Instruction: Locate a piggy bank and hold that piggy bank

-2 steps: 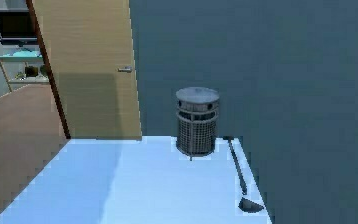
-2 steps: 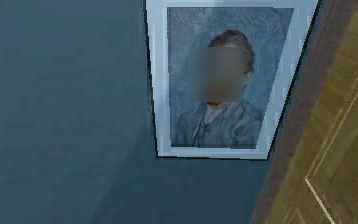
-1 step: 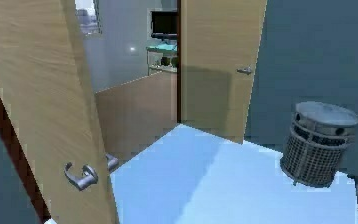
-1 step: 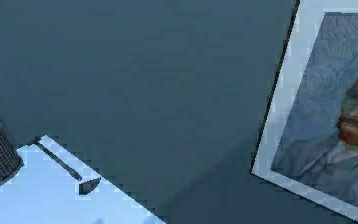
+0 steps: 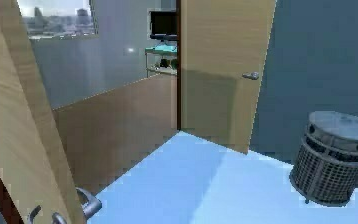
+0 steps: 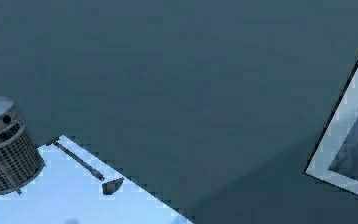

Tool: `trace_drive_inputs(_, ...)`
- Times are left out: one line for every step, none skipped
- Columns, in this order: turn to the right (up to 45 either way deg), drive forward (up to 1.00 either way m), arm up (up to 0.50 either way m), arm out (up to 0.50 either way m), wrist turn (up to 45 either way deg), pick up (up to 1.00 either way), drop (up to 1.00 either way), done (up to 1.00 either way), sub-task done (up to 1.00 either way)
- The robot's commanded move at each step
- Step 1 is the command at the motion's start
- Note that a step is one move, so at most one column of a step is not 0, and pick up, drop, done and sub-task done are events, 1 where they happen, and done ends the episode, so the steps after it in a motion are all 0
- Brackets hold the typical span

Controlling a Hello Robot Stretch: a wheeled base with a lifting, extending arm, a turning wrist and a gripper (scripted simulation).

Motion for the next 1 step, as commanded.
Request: trace_drive_inputs(-45.0, 0.0, 0.0, 0.0, 0.0, 0.0, 0.0, 0.0, 0.0)
